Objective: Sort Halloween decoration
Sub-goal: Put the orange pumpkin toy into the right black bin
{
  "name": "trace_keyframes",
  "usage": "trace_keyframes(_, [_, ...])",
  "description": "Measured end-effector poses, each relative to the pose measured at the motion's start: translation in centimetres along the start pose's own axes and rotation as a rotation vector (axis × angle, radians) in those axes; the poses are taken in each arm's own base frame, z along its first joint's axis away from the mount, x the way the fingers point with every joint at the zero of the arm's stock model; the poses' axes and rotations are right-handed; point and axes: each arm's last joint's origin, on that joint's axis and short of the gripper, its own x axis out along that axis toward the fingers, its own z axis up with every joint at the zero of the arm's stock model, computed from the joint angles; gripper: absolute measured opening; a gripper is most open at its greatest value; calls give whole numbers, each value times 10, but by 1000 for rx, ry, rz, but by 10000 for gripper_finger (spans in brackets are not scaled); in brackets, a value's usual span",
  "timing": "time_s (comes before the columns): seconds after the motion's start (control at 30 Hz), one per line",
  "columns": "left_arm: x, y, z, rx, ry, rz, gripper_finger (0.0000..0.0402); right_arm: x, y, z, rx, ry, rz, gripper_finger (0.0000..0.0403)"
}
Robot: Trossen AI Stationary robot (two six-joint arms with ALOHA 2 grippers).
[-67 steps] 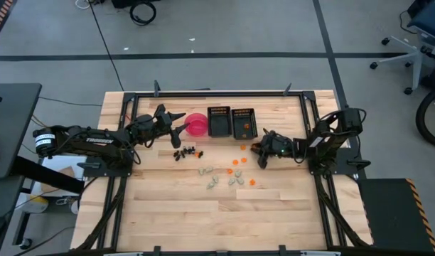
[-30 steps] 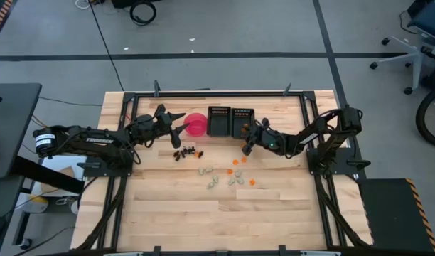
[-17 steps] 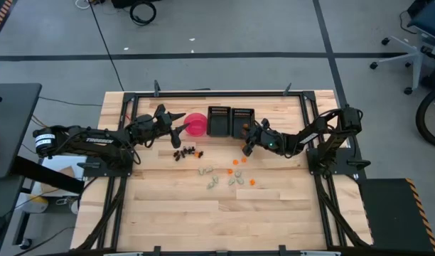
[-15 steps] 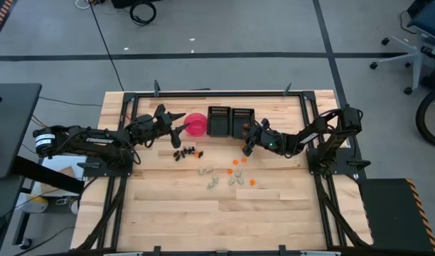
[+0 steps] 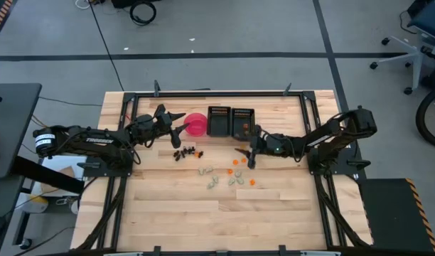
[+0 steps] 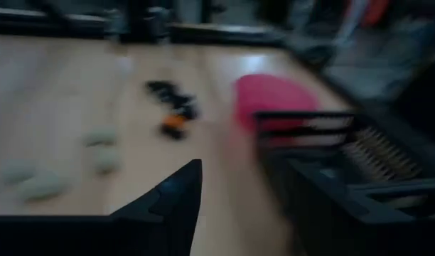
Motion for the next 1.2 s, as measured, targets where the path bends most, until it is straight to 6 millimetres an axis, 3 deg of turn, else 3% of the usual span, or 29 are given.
trace_keyframes(0.33, [0, 0, 0, 0, -1, 0, 189, -2, 21, -15, 98, 111, 80, 200])
trace_keyframes(0.53, [0, 0, 0, 0, -1, 0, 189, 3, 30, -37, 142, 208, 86, 200])
trace_keyframes(0.77, [0, 0, 0, 1, 2, 0, 189, 2, 44, -51, 109, 215, 1, 200])
trace_keyframes(1.2, [0, 0, 0, -1, -3, 0, 189, -14, 38, -63, 135, 142, -20, 200])
